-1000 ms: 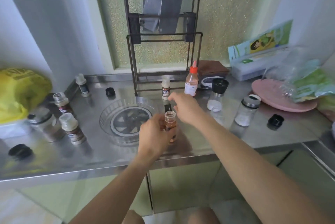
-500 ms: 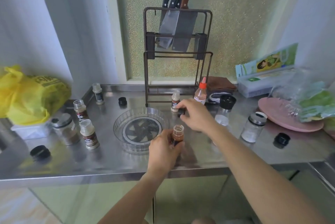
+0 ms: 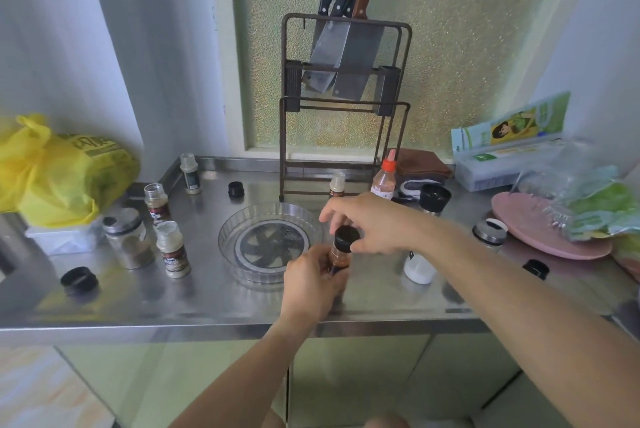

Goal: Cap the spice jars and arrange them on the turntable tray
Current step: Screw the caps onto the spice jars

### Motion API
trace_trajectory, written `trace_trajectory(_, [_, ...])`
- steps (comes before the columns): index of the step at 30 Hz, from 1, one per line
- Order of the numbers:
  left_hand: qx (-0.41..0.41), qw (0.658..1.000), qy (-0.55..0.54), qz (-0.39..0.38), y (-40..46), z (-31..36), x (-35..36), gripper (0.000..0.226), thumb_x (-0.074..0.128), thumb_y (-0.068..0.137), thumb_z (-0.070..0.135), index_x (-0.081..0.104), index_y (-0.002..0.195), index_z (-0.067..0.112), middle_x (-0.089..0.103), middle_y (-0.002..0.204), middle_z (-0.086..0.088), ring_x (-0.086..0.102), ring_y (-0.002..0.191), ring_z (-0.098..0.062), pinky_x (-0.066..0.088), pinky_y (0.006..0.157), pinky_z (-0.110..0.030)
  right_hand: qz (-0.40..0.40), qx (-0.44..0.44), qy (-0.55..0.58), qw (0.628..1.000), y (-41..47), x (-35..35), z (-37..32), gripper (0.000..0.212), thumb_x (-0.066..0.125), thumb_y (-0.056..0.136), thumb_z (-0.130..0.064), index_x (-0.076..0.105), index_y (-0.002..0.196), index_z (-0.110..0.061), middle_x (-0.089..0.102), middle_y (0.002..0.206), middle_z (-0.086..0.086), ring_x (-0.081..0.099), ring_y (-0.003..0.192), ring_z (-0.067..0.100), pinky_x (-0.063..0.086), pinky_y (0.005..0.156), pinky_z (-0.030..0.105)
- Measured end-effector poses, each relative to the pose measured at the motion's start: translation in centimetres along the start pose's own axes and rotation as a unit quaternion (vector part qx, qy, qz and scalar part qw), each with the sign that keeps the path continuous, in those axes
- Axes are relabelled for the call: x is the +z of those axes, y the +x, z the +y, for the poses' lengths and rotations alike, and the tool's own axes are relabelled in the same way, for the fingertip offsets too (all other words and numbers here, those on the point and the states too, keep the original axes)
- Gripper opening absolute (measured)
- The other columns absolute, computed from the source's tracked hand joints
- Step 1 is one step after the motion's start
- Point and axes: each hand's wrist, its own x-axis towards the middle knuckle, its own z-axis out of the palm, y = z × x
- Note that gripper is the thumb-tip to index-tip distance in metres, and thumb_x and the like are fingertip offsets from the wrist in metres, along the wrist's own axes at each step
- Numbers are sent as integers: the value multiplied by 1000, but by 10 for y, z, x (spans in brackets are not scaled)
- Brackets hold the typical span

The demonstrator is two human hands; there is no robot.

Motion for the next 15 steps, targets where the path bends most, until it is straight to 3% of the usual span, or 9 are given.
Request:
trace_trajectory(6, [16, 1000, 6, 1, 1, -3, 2, 26, 76, 69, 37, 67, 89, 22, 76, 78, 5, 73, 77, -21, 59, 75, -43, -10, -5, -58, 998, 7, 10, -3, 53, 73, 84, -6, 53, 130, -23, 70, 118, -9, 54, 91, 12, 53, 86, 42])
trace_trajectory(9, [15, 1000, 4, 2, 1, -4, 3, 31, 73, 69, 38, 67, 92, 18, 77, 82, 2, 74, 80, -23, 60, 76, -45, 17, 26, -119, 992, 12, 11, -8, 45, 75, 87, -33, 52, 124, -21, 67, 104, 2, 59, 91, 23, 53, 78, 45])
trace_trajectory(12, [15, 1000, 3, -2, 0, -5, 3, 32, 74, 71, 36, 68, 94, 16, 77, 83, 2, 74, 81, -23, 60, 77, -45, 19, 51, -149, 987, 12, 9, -12, 49, 67, 87, -56, 55, 119, -21, 52, 82, -3, 57, 83, 24, 49, 68, 40])
trace_trajectory(15, [12, 1000, -9, 2, 1, -4, 3, 29, 74, 70, 38, 68, 91, 19, 77, 82, 2, 73, 80, -23, 60, 76, -45, -26, 57, -141, 988, 10, 1, -15, 42, 75, 82, -48, 64, 112, -21, 60, 84, -2, 57, 82, 22, 51, 68, 39])
